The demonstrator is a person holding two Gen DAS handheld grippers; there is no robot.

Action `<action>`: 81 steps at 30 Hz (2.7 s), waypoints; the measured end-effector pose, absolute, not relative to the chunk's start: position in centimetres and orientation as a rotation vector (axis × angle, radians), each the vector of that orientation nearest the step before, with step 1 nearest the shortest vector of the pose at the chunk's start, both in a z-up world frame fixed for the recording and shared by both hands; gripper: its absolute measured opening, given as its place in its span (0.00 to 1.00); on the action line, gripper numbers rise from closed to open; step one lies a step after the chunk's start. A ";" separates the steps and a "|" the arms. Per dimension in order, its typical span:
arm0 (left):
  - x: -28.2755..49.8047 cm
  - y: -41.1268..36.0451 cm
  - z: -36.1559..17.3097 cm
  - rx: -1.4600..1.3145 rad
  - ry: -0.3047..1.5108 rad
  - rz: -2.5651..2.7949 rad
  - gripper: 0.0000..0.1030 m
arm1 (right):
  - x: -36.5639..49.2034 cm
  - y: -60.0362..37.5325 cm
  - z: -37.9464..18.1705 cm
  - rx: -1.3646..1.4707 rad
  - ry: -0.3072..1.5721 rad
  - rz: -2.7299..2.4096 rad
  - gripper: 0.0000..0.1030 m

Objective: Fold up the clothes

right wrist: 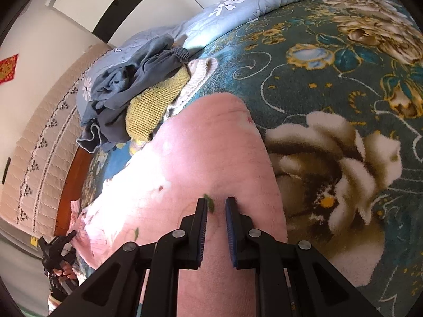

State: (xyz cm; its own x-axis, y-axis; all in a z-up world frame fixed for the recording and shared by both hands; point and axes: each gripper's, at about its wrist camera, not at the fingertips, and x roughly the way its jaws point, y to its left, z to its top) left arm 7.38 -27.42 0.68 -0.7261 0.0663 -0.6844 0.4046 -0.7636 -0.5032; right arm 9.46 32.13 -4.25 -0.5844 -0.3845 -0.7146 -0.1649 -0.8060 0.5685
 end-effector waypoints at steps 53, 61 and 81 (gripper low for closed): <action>13.1 14.2 7.3 1.293 0.244 -3.515 0.58 | 11.9 39.3 -2.2 1.171 -1.252 -2.583 0.19; 12.7 4.0 5.3 1.046 0.086 -3.146 0.60 | 10.7 35.4 0.0 1.050 -1.046 -2.446 0.43; 13.0 -1.4 -1.7 1.353 0.466 -3.016 0.61 | 3.4 31.7 -3.0 1.346 -0.923 -2.195 0.55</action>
State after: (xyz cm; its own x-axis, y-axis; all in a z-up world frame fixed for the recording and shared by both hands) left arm 13.04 -1.40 -1.71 -0.6555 0.2890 -0.6977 -0.0648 -0.9420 -0.3293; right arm 3.37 31.71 -3.01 -0.4542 -0.6357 -0.6242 -0.0016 -0.7000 0.7141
